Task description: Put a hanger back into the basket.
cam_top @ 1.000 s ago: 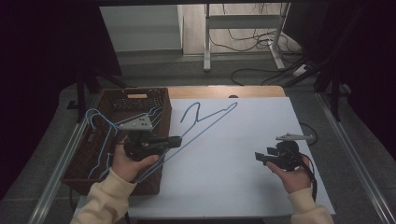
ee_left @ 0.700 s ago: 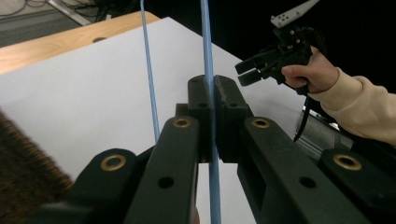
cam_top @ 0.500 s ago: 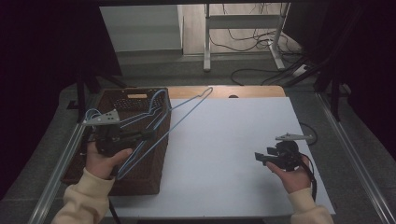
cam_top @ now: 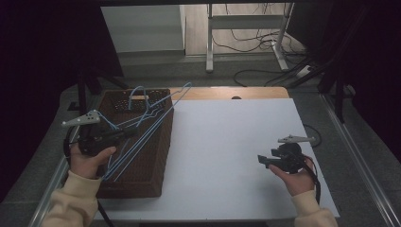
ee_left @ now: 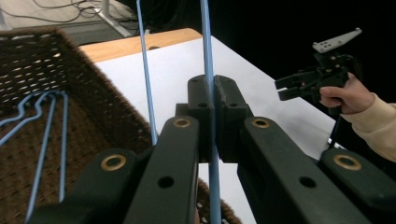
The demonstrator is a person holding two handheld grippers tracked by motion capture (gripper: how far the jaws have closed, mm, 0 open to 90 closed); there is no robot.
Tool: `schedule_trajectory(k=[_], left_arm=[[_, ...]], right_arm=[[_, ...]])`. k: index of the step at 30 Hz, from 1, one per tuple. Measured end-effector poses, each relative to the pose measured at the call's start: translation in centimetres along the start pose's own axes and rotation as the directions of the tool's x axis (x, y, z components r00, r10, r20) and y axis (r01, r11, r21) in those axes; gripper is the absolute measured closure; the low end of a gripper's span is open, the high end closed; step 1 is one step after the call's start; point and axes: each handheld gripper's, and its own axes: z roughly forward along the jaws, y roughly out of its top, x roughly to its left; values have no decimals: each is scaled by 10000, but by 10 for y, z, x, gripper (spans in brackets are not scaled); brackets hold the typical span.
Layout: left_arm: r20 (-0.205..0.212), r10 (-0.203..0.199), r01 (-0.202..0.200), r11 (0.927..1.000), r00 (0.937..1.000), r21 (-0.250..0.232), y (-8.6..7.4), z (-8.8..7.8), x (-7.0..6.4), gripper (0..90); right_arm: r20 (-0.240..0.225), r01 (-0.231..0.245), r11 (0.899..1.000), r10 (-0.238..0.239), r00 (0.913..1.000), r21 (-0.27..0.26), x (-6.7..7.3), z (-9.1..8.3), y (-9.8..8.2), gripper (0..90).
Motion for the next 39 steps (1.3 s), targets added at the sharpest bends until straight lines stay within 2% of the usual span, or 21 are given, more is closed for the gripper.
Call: schedule_trajectory(k=[7, 13, 24, 27, 30, 34, 39], left_arm=[[-355, -353, 347, 9993, 9987, -155, -5, -11, 18, 863], [-706, -694, 683, 9975, 9951, -182, -13, -22, 34, 863], [-1133, -1179, 1192, 9929, 9865, 43, -28, -24, 54, 863], [-1187, -1294, 1316, 9912, 9845, 113, -32, -22, 57, 863], [-1187, -1239, 1273, 9916, 9852, 212, -32, -19, 58, 863], [-1028, -1059, 1106, 9930, 9890, 412, -33, -15, 56, 862], [-933, -1047, 1096, 9928, 9901, 487, -33, -13, 56, 862]], right_arm=[[3, 54, 10000, -54, 10000, 35, 1, 0, 0, 342], [40, 74, 9999, -74, 10000, 85, 0, 0, 0, 342], [89, 68, 10000, -68, 9999, 56, 0, -2, 1, 341], [101, 43, 10000, -44, 9999, 51, -1, -3, 1, 341], [108, 29, 10000, -30, 9999, 80, -1, -3, 1, 341], [101, 57, 9999, -58, 9999, 107, -1, -3, 1, 342], [100, 49, 9999, -50, 9999, 127, -2, -3, 1, 341]])
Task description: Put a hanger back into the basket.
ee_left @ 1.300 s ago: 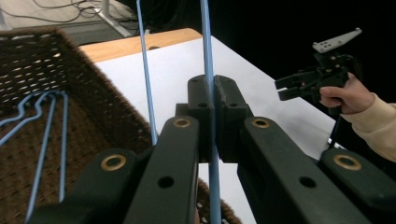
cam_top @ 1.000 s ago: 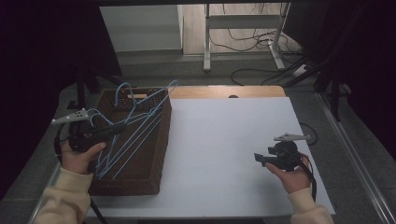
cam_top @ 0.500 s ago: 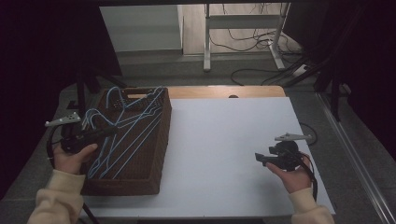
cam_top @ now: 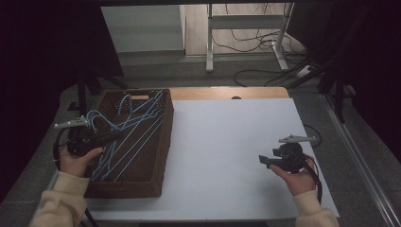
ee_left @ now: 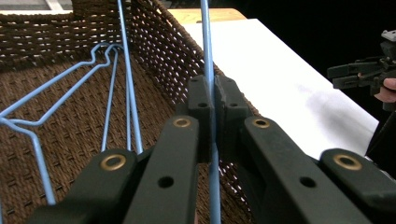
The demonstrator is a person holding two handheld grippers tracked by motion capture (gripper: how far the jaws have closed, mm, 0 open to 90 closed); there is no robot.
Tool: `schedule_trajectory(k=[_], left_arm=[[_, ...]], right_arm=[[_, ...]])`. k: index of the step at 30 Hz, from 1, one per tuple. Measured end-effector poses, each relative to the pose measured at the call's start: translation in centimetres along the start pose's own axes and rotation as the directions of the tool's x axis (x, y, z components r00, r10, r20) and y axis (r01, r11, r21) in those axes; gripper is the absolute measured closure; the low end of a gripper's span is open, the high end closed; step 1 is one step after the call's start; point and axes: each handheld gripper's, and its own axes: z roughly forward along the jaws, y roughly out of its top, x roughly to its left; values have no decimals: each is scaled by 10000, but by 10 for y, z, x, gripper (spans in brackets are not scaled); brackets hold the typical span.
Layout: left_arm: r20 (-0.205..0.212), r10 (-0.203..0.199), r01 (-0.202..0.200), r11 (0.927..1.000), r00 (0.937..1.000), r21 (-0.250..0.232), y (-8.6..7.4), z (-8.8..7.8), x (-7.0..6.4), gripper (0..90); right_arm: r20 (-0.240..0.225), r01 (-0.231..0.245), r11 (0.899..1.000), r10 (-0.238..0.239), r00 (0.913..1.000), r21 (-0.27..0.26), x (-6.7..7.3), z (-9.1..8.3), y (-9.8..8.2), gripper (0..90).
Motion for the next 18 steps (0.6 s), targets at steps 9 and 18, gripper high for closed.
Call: schedule_trajectory(k=[9, 18], left_arm=[[150, 74, -75, 10000, 9999, 36, 2, -3, -2, 862], [100, -286, 280, 9981, 9995, 540, 2, 1, 8, 861]], right_arm=[[5, -22, 10000, 22, 10000, -28, -1, 0, 0, 342], [14, -11, 10000, 11, 10000, -16, 0, 0, 0, 341]])
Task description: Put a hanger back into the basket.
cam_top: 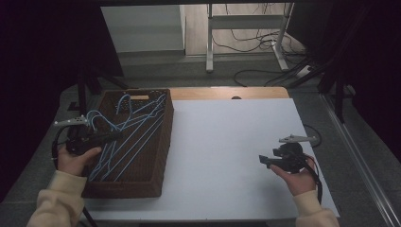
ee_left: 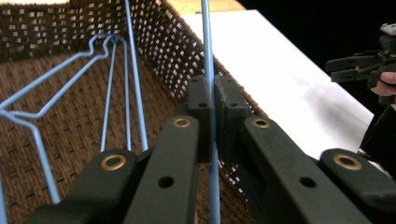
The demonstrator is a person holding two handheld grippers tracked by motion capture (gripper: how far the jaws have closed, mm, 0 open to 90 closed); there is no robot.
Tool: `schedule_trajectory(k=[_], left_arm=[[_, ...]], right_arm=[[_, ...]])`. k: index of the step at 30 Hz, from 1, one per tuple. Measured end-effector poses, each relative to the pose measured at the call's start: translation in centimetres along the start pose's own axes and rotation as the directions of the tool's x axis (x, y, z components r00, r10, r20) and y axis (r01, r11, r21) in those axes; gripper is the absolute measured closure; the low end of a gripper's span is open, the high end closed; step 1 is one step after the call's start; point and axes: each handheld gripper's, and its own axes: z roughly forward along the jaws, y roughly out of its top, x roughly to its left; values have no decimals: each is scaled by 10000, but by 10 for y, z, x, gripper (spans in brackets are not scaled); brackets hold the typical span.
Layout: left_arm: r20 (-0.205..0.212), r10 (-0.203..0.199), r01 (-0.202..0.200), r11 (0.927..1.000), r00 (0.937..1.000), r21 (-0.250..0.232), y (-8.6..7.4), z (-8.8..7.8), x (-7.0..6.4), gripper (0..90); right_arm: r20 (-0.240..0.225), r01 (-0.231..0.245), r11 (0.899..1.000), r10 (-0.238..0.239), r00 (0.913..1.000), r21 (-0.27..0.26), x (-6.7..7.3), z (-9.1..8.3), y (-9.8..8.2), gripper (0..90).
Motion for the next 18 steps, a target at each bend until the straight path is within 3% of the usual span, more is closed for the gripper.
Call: schedule_trajectory(k=[9, 14, 16, 18], left_arm=[[-178, -276, 287, 9976, 9995, 630, -2, 15, 15, 861], [-804, -544, 592, 9965, 9953, 584, -6, 16, 26, 861], [-1549, -712, 810, 9950, 9854, 578, -9, 15, 31, 858], [-2524, -702, 898, 9937, 9651, 670, -12, 14, 35, 844]], right_arm=[[1, 9, 10000, -9, 10000, 18, -1, 0, 0, 341], [13, -19, 10000, 19, 10000, -20, -1, 0, 0, 341], [4, -30, 10000, 30, 10000, -13, -1, 0, 0, 341], [-21, 0, 10000, 0, 10000, 10, -2, 0, 0, 341]])
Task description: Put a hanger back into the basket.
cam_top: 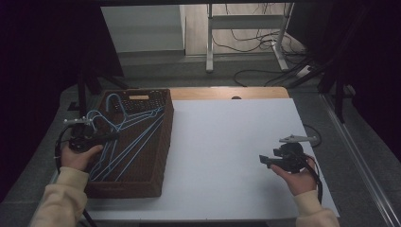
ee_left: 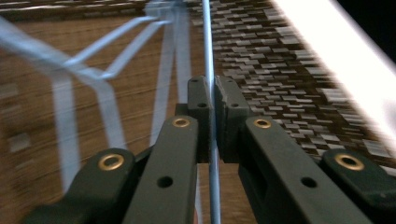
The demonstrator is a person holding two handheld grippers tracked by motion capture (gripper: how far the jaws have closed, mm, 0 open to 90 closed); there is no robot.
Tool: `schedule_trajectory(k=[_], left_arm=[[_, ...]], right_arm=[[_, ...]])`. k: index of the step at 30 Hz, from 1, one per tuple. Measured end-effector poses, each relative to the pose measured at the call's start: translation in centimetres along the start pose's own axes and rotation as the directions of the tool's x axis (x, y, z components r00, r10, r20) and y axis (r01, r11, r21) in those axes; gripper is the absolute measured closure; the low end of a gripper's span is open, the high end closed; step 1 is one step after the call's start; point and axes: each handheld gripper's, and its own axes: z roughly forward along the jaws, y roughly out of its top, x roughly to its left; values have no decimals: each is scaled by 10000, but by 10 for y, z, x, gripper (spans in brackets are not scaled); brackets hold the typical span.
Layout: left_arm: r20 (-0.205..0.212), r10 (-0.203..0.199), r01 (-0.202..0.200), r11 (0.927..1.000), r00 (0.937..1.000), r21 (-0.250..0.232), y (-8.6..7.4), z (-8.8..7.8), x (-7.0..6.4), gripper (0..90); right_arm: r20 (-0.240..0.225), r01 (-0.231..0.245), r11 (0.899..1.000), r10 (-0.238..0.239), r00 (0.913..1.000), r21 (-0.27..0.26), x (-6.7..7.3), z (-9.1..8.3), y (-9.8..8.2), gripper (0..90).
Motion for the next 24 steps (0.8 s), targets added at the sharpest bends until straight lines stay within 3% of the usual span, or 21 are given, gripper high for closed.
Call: schedule_trajectory(k=[2, 4, 8, 12, 16, 20, 24], left_arm=[[-490, -175, 172, 9998, 9986, -70, -2, -1, 3, 784], [-779, -214, 188, 9993, 9967, -329, -2, -5, 0, 651], [-745, 144, -190, 9980, 9971, -606, 0, -11, -10, 587], [-209, 604, -618, 9957, 9980, -694, 0, -14, -27, 493], [404, 1021, -985, 9918, 9940, -817, -3, -13, -43, 428], [1074, 1340, -1234, 9873, 9851, -996, -6, -13, -59, 380], [1405, 1660, -1520, 9828, 9761, -1048, -10, -14, -73, 341]], right_arm=[[-4, -1, 10000, 1, 10000, 21, 0, 1, 0, 339], [13, 3, 10000, -3, 10000, 42, 1, 1, 0, 337], [13, 12, 10000, -12, 10000, 76, 1, 2, 0, 335], [19, 25, 10000, -25, 10000, 73, 1, 2, 0, 332], [-31, 58, 9999, -58, 10000, 89, 1, 2, -1, 324], [-181, 299, 9996, -299, 9994, 5, 3, 3, 0, 310], [-455, 698, 9975, -700, 9965, -59, 6, 3, 1, 298]])
